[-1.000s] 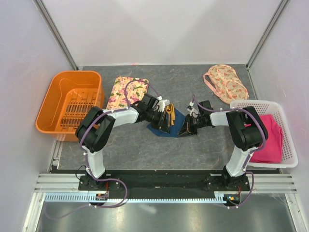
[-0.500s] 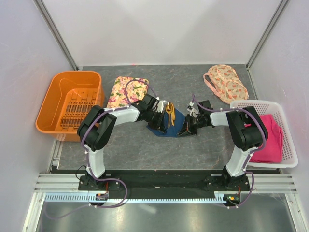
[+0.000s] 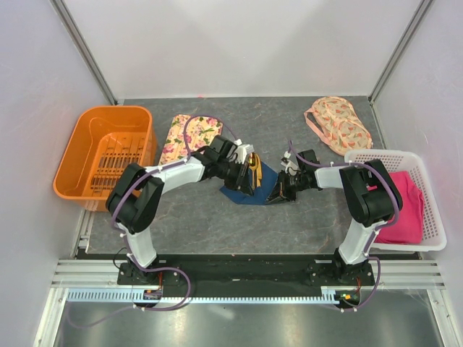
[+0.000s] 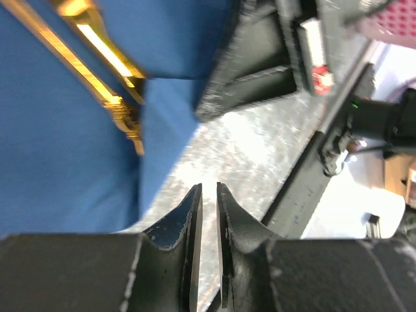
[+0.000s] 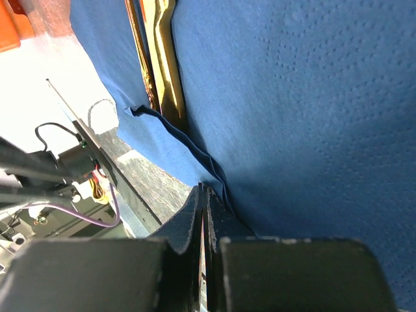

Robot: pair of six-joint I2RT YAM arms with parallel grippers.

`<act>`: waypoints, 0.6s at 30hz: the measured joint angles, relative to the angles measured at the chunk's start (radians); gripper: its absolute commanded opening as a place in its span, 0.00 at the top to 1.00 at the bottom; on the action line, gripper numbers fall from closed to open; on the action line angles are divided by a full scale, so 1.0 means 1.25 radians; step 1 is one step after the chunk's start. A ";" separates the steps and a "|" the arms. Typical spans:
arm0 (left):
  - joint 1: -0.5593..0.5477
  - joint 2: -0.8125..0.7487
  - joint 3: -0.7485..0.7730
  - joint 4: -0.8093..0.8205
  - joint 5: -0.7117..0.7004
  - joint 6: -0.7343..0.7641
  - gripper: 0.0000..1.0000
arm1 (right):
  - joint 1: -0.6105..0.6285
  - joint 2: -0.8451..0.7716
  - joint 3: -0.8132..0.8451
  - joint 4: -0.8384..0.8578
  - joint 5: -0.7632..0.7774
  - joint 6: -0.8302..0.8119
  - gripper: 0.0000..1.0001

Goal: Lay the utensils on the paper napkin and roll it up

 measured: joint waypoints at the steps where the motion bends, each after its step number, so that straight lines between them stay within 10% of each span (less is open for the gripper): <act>1: -0.005 -0.002 0.000 0.001 0.008 0.000 0.79 | 0.000 0.000 0.000 0.000 0.000 -0.001 0.98; 18: -0.019 0.130 0.053 -0.033 -0.009 -0.037 0.80 | 0.000 -0.002 0.001 -0.003 0.003 -0.006 0.98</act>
